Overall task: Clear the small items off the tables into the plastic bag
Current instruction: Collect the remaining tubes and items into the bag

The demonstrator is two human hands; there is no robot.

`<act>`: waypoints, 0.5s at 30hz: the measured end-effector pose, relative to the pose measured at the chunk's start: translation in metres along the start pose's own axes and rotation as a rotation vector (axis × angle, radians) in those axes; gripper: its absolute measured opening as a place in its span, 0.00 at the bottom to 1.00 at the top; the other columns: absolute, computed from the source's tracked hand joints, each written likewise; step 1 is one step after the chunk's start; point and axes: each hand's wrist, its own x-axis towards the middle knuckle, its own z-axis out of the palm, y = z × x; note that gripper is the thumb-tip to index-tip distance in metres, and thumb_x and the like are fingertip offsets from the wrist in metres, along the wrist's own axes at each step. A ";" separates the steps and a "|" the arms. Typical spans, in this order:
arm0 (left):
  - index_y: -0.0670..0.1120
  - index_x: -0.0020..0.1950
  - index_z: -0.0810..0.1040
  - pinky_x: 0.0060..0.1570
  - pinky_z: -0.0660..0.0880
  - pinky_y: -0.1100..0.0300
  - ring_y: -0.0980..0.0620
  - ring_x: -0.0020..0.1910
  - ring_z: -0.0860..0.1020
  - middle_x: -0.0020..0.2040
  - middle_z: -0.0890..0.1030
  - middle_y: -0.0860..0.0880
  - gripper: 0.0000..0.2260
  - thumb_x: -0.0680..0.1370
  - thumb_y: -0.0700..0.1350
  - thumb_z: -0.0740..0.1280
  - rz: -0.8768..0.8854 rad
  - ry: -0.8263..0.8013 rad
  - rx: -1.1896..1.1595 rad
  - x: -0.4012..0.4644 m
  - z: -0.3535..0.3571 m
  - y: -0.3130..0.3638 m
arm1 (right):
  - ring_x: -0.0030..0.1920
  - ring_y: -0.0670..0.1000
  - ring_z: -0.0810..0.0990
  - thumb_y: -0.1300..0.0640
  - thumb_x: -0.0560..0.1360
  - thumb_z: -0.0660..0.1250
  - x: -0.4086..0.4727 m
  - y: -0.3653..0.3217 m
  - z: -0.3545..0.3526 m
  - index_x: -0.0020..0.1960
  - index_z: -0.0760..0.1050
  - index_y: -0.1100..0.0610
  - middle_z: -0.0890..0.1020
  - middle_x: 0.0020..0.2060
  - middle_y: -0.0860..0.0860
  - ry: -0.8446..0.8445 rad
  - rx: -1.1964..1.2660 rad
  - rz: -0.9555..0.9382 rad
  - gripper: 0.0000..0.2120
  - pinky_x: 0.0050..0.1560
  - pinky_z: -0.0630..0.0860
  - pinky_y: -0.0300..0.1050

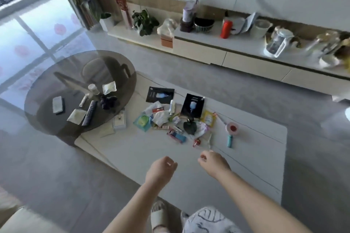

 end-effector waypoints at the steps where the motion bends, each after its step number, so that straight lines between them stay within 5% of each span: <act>1: 0.53 0.55 0.78 0.48 0.75 0.61 0.51 0.51 0.79 0.54 0.80 0.52 0.12 0.77 0.56 0.62 0.001 -0.009 0.006 0.008 0.004 0.007 | 0.57 0.56 0.77 0.50 0.77 0.59 0.005 0.009 -0.001 0.57 0.76 0.55 0.79 0.57 0.54 0.004 0.023 0.027 0.14 0.52 0.71 0.42; 15: 0.49 0.66 0.74 0.53 0.71 0.61 0.49 0.57 0.77 0.62 0.78 0.47 0.17 0.79 0.51 0.61 0.003 -0.189 0.005 0.174 0.099 0.054 | 0.57 0.54 0.76 0.52 0.77 0.62 0.130 0.107 0.036 0.57 0.76 0.58 0.80 0.56 0.54 0.098 0.318 0.311 0.13 0.52 0.71 0.43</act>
